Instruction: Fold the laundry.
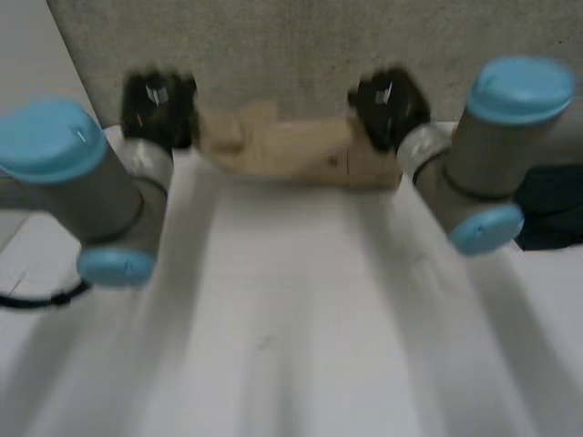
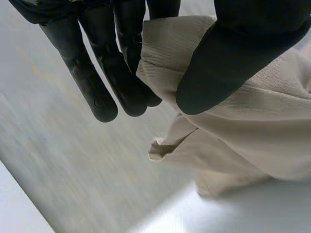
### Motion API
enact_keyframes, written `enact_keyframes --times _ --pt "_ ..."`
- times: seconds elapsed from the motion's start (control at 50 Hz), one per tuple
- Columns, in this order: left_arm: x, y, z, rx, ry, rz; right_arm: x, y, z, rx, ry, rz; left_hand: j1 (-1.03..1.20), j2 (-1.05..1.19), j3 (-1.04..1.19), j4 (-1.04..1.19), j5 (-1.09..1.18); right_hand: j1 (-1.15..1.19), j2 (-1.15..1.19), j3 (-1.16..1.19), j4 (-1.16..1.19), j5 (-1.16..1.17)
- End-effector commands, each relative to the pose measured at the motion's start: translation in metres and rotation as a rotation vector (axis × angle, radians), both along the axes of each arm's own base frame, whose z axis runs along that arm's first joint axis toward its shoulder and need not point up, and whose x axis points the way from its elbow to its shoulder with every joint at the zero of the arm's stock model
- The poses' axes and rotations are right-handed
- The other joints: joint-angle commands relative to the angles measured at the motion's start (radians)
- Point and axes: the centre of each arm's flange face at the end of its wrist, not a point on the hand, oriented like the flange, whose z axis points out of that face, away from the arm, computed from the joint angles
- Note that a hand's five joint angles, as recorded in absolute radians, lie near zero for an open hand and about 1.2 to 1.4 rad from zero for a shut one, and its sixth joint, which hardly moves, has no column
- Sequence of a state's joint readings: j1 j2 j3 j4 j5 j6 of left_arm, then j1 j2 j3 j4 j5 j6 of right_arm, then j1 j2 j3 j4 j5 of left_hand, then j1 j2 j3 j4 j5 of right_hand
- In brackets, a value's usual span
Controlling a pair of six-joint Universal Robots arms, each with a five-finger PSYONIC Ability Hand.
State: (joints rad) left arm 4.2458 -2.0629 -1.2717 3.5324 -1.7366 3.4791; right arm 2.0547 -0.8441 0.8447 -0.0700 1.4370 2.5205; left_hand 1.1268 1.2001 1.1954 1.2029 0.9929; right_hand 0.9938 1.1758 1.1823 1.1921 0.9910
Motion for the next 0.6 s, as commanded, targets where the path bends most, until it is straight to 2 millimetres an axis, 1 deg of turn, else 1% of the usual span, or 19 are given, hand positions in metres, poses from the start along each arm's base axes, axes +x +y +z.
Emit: enact_keyframes --times 0.02,0.06,0.1,0.12,0.18,0.2,0.24,0.28,0.32,0.34,0.4,0.42,0.44,0.46,0.48,0.5,0.52,0.56,0.6 --pt "0.014 0.038 -0.102 0.336 -0.256 -0.006 -0.011 0.020 -0.090 0.239 0.236 0.005 0.269 0.196 0.201 0.193 0.229 0.403 0.220 0.214 0.204 0.231" --pt "0.020 0.051 -0.114 0.400 -0.322 -0.013 -0.015 0.025 -0.095 0.285 0.255 0.007 0.269 0.196 0.201 0.193 0.229 0.403 0.220 0.214 0.204 0.231" --pt "0.023 0.060 -0.120 0.434 -0.357 -0.018 -0.020 0.035 -0.101 0.356 0.286 0.012 0.269 0.196 0.201 0.193 0.229 0.403 0.220 0.214 0.204 0.231" --pt "0.027 0.068 -0.122 0.459 -0.379 -0.020 -0.022 0.039 -0.101 0.382 0.299 0.015 0.269 0.196 0.201 0.193 0.229 0.403 0.220 0.214 0.204 0.231" --pt "0.034 0.080 -0.111 0.462 -0.391 -0.022 -0.031 0.055 -0.094 0.454 0.333 0.023 0.269 0.196 0.201 0.193 0.229 0.403 0.220 0.214 0.204 0.231" --pt "0.037 0.089 -0.104 0.461 -0.396 -0.028 -0.033 0.060 -0.092 0.470 0.341 0.025 0.269 0.196 0.201 0.193 0.229 0.403 0.220 0.214 0.204 0.231" --pt "0.041 0.098 -0.099 0.465 -0.407 -0.032 -0.040 0.073 -0.082 0.504 0.359 0.029 0.269 0.196 0.201 0.193 0.229 0.403 0.220 0.214 0.204 0.231" --pt "0.046 0.112 -0.093 0.475 -0.437 -0.043 -0.044 0.082 -0.078 0.522 0.368 0.033 0.269 0.196 0.201 0.193 0.229 0.403 0.220 0.214 0.204 0.231" --pt "0.048 0.122 -0.091 0.482 -0.466 -0.056 -0.050 0.093 -0.074 0.542 0.384 0.033 0.269 0.196 0.201 0.193 0.229 0.403 0.220 0.214 0.204 0.231" --pt "0.051 0.134 -0.091 0.497 -0.509 -0.072 -0.051 0.096 -0.074 0.550 0.392 0.032 0.269 0.196 0.201 0.193 0.229 0.403 0.220 0.214 0.204 0.231" --pt "0.055 0.149 -0.094 0.534 -0.570 -0.094 -0.060 0.111 -0.079 0.600 0.433 0.040 0.269 0.196 0.201 0.193 0.229 0.403 0.220 0.214 0.204 0.231" --pt "0.058 0.160 -0.098 0.568 -0.622 -0.116 -0.063 0.116 -0.081 0.618 0.447 0.043 0.269 0.196 0.201 0.193 0.229 0.403 0.220 0.214 0.204 0.231" --pt "0.061 0.167 -0.100 0.588 -0.651 -0.128 -0.068 0.127 -0.083 0.650 0.488 0.056 0.269 0.196 0.201 0.193 0.229 0.403 0.220 0.214 0.204 0.231" --pt "0.062 0.174 -0.101 0.605 -0.675 -0.141 -0.071 0.133 -0.083 0.663 0.513 0.066 0.269 0.196 0.201 0.193 0.229 0.403 0.220 0.214 0.204 0.231" --pt "0.064 0.188 -0.103 0.635 -0.712 -0.169 -0.074 0.140 -0.083 0.673 0.539 0.076 0.269 0.196 0.201 0.193 0.229 0.403 0.220 0.214 0.204 0.231" --pt "0.065 0.195 -0.104 0.647 -0.728 -0.186 -0.078 0.146 -0.083 0.679 0.565 0.087 0.269 0.196 0.201 0.193 0.229 0.403 0.220 0.214 0.204 0.231" --pt "0.065 0.200 -0.103 0.654 -0.737 -0.199 -0.084 0.156 -0.084 0.688 0.612 0.105 0.269 0.196 0.201 0.193 0.229 0.403 0.220 0.214 0.204 0.231" --pt "0.066 0.212 -0.102 0.662 -0.753 -0.225 -0.089 0.164 -0.084 0.686 0.645 0.116 0.269 0.196 0.201 0.193 0.229 0.403 0.220 0.214 0.204 0.231" --pt "0.066 0.214 -0.100 0.651 -0.752 -0.229 -0.092 0.169 -0.086 0.679 0.656 0.125 0.223 0.150 0.155 0.147 0.183 0.403 0.220 0.214 0.204 0.231"
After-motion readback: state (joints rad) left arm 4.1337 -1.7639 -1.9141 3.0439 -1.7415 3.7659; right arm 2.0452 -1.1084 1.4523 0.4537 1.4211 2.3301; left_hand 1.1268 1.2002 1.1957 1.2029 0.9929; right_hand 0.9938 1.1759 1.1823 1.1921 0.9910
